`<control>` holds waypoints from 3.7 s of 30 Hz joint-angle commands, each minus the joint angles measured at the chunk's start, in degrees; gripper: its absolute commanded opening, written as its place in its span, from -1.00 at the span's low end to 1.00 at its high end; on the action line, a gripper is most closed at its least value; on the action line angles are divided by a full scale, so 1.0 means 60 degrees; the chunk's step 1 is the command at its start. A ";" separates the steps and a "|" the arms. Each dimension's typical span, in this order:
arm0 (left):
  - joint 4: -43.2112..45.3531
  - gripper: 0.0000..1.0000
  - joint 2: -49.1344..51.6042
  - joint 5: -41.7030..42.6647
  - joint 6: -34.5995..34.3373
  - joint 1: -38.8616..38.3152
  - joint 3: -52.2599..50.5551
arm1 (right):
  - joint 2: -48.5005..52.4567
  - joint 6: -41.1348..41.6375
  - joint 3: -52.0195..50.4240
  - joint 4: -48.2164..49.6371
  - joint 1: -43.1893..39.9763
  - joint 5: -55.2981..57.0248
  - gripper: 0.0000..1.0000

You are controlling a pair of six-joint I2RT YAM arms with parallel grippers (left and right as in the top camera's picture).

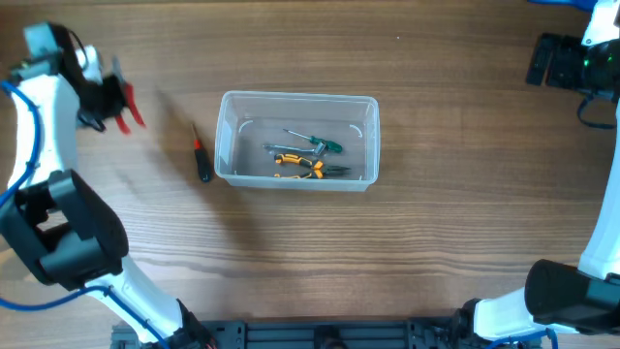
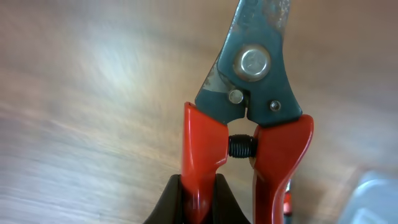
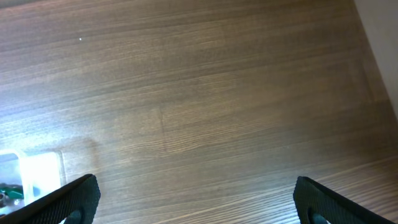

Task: Pack container
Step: 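Carry the shears with the left gripper into the container and release, then move the left gripper down over the red-black screwdriver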

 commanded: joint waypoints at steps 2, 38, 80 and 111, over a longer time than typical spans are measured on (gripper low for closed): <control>-0.0109 -0.92 -0.1118 0.0998 0.0051 -0.0412 0.0958 | 0.0026 0.0062 -0.0011 0.0018 0.0022 -0.0044 0.99; -0.2073 -0.92 -0.0667 0.0463 0.5377 -0.6878 0.0892 | 0.0026 0.0066 -0.0011 0.0018 0.0022 -0.0044 0.99; -0.2025 0.04 0.0448 0.0878 0.5468 -0.6561 0.2619 | 0.0026 0.0066 -0.0011 0.0018 0.0022 -0.0044 0.99; -0.1647 -0.36 -0.0546 0.0368 -0.2994 -0.2510 -0.2983 | 0.0026 0.0062 -0.0011 0.0018 0.0022 -0.0044 0.99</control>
